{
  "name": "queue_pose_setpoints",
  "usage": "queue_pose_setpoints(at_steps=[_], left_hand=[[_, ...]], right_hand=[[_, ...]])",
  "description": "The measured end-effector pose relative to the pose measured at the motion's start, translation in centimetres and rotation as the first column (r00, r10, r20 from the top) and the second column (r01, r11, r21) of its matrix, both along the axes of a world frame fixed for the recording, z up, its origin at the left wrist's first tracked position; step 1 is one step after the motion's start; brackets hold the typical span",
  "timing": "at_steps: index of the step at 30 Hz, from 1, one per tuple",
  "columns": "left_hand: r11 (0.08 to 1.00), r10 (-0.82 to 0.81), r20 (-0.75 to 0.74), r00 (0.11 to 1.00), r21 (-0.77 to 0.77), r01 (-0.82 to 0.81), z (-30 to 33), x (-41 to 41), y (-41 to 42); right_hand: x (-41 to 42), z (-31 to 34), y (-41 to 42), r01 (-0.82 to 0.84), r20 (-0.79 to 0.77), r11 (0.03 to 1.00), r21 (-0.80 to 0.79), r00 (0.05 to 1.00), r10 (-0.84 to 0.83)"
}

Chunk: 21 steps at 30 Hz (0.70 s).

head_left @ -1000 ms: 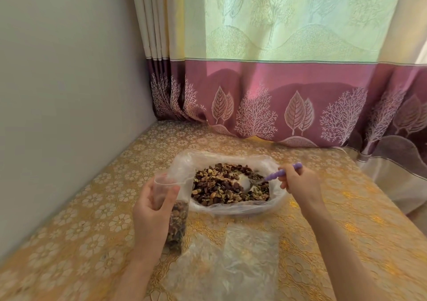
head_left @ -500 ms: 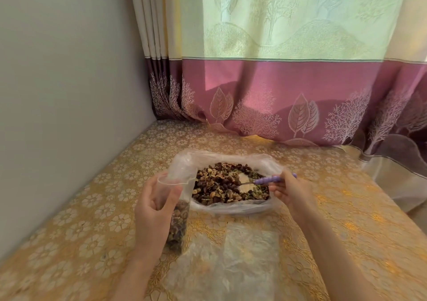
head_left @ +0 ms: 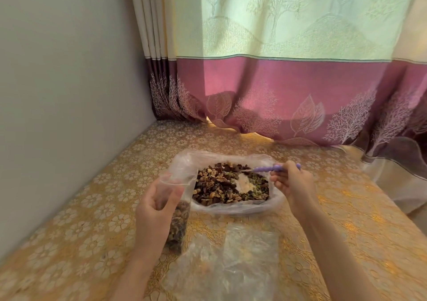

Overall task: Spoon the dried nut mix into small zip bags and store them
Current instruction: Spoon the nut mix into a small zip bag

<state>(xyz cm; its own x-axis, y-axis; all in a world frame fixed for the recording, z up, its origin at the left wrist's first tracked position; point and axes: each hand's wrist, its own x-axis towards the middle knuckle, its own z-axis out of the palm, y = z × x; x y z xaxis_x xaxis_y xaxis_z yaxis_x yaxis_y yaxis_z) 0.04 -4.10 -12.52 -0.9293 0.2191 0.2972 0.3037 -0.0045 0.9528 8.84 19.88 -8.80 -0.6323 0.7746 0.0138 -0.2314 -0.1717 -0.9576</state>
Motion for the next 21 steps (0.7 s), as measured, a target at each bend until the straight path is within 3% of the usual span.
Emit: queue_pose_setpoints(at_steps=[11,21], left_hand=[[1.000,0.010,-0.009,1.000,-0.013,-0.010,0.1,-0.1,0.1],[1.000,-0.002,-0.004,1.000,-0.012,0.002,0.3,0.0,0.1]], right_hand=[[0.9,4.6,-5.8,-0.203,-0.167,0.977,0.069,0.963,0.212],[0.9,4.1,-8.2,-0.334,-0.070,0.833,0.441,0.913,0.402]])
